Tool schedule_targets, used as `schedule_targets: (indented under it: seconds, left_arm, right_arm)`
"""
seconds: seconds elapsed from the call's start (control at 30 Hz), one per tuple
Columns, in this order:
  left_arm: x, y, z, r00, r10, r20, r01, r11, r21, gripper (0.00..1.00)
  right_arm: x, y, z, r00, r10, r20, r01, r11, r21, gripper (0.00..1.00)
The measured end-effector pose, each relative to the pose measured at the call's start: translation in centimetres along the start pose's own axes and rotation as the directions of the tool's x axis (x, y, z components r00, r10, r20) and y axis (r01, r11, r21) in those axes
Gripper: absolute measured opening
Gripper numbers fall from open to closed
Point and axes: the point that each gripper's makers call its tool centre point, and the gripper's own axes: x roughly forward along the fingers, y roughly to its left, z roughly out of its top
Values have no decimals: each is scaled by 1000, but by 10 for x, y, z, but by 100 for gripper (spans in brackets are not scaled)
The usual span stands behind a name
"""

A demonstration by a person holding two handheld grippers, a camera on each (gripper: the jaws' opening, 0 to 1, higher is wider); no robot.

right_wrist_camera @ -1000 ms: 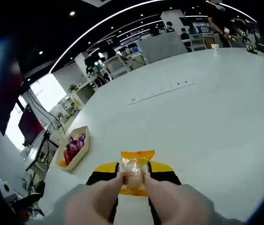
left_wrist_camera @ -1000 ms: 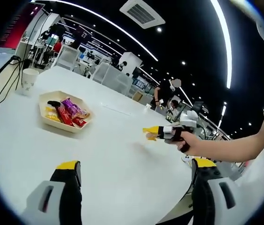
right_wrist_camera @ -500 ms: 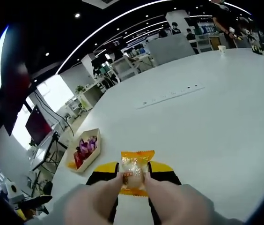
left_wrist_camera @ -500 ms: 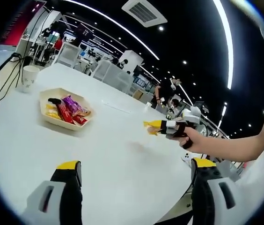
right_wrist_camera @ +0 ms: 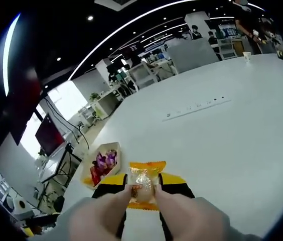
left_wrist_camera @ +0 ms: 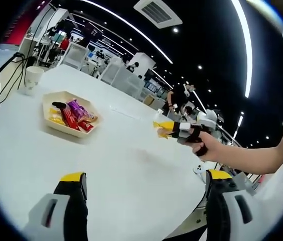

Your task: Place the target food into the container with the food tongs after gripping and lifting it, then release it inside without dropping or visibly crushing the food.

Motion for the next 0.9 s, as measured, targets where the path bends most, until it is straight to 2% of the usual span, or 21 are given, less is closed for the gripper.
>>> schedule_targets:
  seconds: [0.33,0.57,0.6,0.67,0.9]
  left_arm:
    - [1,0,-2,1000,-4,-11,4,1000,3,99]
    - [-2,2,2,1000,3,6,-3,1000,7,99]
    - [-3,3,-2,1000,5,-22,-5,1000,-4,98]
    - [-3,1,-2,1000,-6,-22,6,1000,-7,93]
    - [-4,6,-2,1000,15,-25,-15,1000,-2,99]
  right_arm:
    - [3,10,10,1000,25,3,-25,999,-40,24]
    - [8,21,14,999,44,4,-44,998,-51,24]
    - [9,22,15,999,44,5,-44,998,-54,24]
    - [10,25,16,999,48,7,-47,997,-55,24]
    - [14,34,23,998,65,14,-64,996,-69,24]
